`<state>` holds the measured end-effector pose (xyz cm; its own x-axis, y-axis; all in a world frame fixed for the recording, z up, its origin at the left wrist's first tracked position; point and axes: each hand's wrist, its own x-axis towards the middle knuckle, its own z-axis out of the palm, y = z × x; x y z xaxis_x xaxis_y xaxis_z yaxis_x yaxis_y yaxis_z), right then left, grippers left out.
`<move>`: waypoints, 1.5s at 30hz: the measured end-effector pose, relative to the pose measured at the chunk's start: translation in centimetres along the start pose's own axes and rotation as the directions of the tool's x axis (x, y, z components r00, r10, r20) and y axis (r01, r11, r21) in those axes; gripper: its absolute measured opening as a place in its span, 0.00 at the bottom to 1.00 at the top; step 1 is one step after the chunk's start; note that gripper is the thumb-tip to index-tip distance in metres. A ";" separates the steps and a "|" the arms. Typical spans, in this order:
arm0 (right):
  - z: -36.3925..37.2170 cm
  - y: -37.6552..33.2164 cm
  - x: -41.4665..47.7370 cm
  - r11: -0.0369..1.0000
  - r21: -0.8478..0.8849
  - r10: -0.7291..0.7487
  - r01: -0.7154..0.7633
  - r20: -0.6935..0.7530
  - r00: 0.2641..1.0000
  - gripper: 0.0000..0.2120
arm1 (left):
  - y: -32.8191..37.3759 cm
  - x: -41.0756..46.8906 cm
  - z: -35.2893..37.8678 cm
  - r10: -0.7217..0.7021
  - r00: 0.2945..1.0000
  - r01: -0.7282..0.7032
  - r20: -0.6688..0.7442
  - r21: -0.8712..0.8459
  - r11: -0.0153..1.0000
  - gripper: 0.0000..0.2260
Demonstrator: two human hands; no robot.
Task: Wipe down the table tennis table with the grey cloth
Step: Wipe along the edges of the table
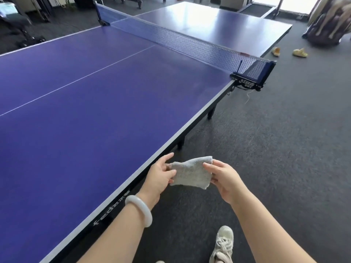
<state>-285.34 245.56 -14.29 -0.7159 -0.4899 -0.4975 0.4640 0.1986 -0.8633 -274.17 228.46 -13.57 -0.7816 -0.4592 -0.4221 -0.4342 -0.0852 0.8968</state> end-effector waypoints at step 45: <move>38.0 32.3 -20.7 0.634 0.759 0.308 -0.145 -0.077 0.948 0.15 | -20.5 -18.1 -30.6 0.280 0.956 -0.208 0.082 0.865 0.456 0.10</move>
<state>-235.68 229.86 -28.67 -0.5761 -0.3385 -0.7440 0.7941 -0.4477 -0.4111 -237.46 211.48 -20.29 -0.9061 -0.3903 -0.1631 -0.4228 0.8220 0.3815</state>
